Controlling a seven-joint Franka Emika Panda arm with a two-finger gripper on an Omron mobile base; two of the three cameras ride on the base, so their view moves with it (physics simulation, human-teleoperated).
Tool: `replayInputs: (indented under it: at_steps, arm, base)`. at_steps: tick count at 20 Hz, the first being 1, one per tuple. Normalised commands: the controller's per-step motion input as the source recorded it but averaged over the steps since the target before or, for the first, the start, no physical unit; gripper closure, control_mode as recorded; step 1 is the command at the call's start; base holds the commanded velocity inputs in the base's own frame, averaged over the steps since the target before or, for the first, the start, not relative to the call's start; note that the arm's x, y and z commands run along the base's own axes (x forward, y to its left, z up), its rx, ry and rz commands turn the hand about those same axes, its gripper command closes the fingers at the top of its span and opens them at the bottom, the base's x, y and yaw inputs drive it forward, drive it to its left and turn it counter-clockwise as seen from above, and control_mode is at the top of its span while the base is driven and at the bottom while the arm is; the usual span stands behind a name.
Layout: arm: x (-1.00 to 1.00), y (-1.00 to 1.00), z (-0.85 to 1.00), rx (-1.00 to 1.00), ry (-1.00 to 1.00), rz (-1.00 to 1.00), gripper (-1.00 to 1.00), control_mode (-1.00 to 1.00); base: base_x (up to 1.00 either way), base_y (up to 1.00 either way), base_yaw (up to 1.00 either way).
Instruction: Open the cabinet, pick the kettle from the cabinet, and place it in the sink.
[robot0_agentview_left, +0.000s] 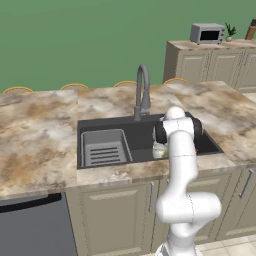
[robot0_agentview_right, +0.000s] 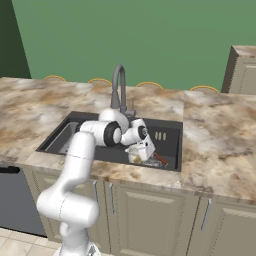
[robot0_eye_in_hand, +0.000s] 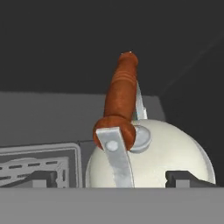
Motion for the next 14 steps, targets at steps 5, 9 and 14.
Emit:
replayInputs:
  at_steps: [5,9,14]
  arm:
    - [-0.10,0.21,0.05,0.00,-0.22,-0.08,-1.00,-1.00]
    - [0.00,0.16,0.22,-0.02,-0.20,-0.07,-1.00,-1.00]
    - [0.00,0.16,0.25,-0.05,-0.11,-0.08,-1.00,-1.00]
  base:
    - [0.00,0.00,0.00]
    - [0.00,0.00,0.00]
    - [0.00,0.00,0.00]
